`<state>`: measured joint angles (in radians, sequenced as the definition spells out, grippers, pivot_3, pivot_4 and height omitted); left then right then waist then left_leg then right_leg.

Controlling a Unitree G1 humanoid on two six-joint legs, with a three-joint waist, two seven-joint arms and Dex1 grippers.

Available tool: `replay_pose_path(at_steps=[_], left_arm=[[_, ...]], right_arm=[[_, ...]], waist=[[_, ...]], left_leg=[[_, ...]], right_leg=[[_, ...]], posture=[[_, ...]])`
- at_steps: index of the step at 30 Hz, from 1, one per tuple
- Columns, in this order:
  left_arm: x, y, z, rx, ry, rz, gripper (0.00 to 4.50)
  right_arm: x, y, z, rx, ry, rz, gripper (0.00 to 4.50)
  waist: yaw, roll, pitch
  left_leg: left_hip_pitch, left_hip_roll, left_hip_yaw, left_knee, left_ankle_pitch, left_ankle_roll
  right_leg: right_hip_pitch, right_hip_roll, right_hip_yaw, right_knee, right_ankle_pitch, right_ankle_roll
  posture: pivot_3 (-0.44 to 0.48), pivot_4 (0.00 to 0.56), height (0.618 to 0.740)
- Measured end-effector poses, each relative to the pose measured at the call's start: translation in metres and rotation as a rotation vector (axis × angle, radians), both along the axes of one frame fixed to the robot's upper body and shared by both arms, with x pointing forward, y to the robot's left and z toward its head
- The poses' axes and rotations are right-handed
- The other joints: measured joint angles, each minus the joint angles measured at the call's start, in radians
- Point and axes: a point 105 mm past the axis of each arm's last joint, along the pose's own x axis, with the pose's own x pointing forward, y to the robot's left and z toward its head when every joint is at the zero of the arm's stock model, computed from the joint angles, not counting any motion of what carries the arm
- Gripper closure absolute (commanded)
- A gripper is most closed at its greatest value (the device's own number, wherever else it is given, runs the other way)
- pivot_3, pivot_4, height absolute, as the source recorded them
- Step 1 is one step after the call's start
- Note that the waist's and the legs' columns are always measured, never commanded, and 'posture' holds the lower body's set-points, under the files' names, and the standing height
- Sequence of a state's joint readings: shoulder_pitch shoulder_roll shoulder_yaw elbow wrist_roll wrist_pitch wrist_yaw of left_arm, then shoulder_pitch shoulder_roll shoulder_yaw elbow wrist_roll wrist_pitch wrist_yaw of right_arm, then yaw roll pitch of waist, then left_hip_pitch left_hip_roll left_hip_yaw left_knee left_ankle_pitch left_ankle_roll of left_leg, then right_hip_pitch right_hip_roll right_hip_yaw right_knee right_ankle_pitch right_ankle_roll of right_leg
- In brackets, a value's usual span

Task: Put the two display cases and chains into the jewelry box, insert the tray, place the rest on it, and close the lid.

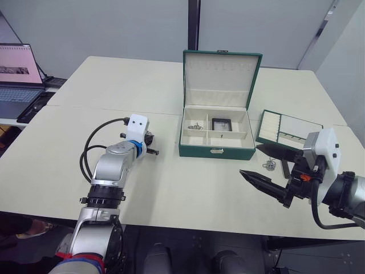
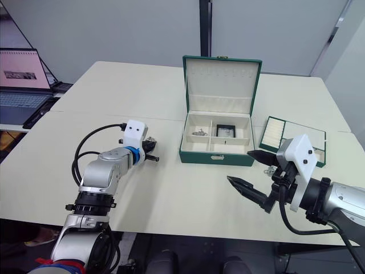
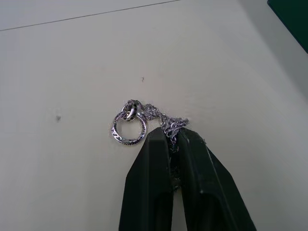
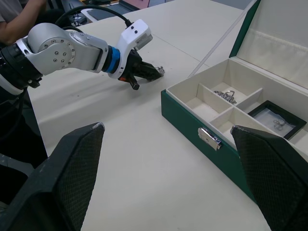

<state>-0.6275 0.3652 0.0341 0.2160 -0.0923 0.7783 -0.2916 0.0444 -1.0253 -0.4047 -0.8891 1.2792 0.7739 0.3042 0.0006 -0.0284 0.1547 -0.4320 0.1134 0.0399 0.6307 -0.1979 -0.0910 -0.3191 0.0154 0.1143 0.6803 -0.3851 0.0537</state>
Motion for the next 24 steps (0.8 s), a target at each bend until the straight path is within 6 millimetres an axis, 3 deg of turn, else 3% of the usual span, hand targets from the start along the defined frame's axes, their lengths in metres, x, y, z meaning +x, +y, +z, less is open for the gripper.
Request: replay_pose_path(at_steps=[17, 24], left_arm=[[0.001, -0.002, 0.002, 0.005, -0.014, 0.009, 4.49], [-0.003, -0.009, 0.038, 0.039, -0.127, -0.020, 4.49]], right_arm=[[-0.001, 0.000, -0.001, -0.008, 0.003, 0.004, 0.00], [-0.001, 0.000, -0.001, -0.012, 0.004, 0.006, 0.00]], waist=[[0.000, 0.000, 0.000], [0.000, 0.000, 0.000]], left_leg=[[0.000, 0.000, 0.000, 0.000, 0.000, 0.000], [0.000, 0.000, 0.000, 0.000, 0.000, 0.000]], right_leg=[[0.000, 0.000, 0.000, 0.000, 0.000, 0.000], [0.000, 0.000, 0.000, 0.000, 0.000, 0.000]], posture=[[0.000, 0.150, 0.740], [0.000, 0.150, 0.740]])
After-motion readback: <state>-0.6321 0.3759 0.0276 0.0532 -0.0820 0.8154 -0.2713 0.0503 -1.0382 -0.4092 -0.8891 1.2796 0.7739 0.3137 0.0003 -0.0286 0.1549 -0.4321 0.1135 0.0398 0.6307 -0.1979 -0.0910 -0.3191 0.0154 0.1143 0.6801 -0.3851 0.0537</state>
